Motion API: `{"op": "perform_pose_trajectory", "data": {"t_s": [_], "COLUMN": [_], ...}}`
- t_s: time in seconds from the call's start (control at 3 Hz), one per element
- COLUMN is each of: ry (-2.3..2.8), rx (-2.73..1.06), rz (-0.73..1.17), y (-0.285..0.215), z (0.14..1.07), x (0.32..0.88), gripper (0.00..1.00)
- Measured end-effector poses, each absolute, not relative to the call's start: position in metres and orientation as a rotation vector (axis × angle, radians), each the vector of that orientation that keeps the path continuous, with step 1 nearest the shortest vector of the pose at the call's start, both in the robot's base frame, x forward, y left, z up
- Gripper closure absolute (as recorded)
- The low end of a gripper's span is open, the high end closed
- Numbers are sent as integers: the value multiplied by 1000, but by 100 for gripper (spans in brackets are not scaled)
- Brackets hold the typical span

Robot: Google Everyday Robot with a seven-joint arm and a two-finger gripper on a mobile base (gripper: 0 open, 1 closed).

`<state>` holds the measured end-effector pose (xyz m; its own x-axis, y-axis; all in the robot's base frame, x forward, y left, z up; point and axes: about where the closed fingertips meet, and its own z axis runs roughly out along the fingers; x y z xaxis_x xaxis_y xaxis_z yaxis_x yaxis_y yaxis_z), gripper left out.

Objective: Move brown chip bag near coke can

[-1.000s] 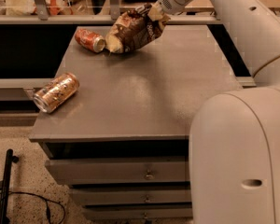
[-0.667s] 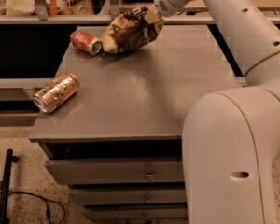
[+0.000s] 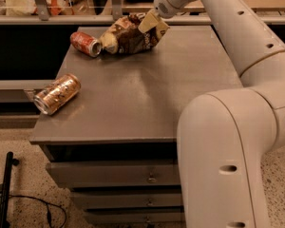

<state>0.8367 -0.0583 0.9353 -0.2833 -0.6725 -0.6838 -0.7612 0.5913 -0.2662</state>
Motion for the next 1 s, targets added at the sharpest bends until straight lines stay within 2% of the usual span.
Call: {"op": "perform_pose_trajectory", "data": {"t_s": [0.33,1.0], "ry": [2025,1970], "rx": [-1155,-1265], "rz": [150,259], "y": [-58,-72], "z": [932,928], "x": [837,818], "gripper": [0,0]}}
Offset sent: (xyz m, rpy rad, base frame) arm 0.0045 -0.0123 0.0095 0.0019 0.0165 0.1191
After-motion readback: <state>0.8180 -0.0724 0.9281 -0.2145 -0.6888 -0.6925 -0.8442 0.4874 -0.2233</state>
